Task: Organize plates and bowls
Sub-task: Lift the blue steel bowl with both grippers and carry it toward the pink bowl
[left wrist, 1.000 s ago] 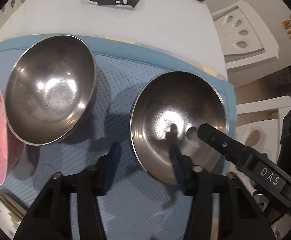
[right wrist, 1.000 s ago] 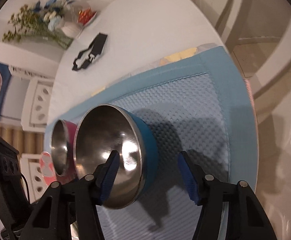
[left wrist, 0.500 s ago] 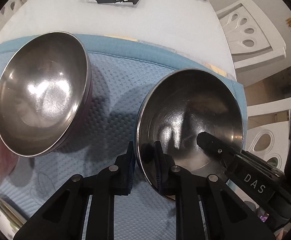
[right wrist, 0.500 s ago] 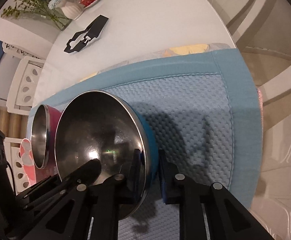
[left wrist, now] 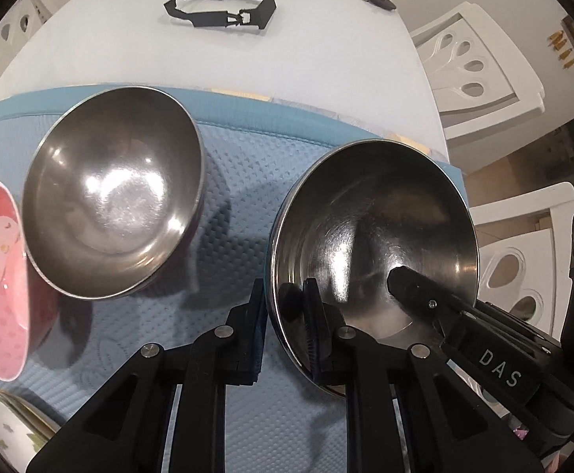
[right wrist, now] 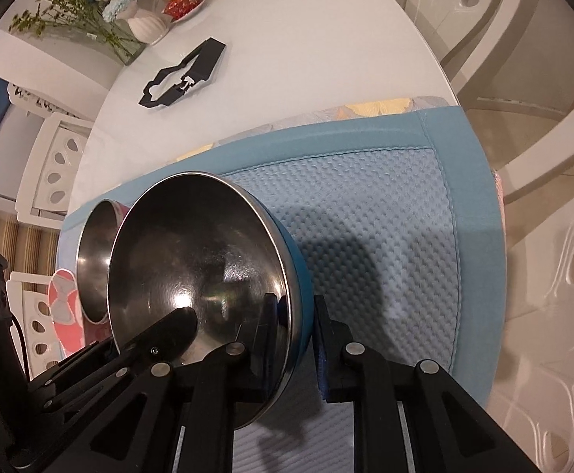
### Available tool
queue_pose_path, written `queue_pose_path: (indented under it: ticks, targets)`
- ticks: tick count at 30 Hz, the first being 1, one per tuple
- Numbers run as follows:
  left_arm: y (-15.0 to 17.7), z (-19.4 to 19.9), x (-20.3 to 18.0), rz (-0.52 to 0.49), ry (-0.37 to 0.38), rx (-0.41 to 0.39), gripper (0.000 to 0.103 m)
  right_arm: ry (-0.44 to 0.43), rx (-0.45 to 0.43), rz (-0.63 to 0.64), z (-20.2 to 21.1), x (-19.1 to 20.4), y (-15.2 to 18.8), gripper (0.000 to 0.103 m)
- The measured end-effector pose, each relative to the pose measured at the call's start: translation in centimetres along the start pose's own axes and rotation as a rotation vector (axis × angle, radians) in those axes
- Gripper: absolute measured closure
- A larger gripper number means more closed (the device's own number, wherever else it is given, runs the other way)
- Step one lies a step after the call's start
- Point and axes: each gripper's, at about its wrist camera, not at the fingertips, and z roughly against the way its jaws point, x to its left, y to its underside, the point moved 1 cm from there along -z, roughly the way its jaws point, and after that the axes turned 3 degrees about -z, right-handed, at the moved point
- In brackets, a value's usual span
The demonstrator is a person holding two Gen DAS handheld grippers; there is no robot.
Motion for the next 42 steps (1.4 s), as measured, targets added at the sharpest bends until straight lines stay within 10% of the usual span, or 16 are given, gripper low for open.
queue_pose_path:
  ticks: [42]
  targets:
    - [2.4, 12.3, 18.3, 0.176, -0.020, -0.152, 0.089, -0.065, -0.013, 0.186, 0.1, 21.6, 4.0, 0.087]
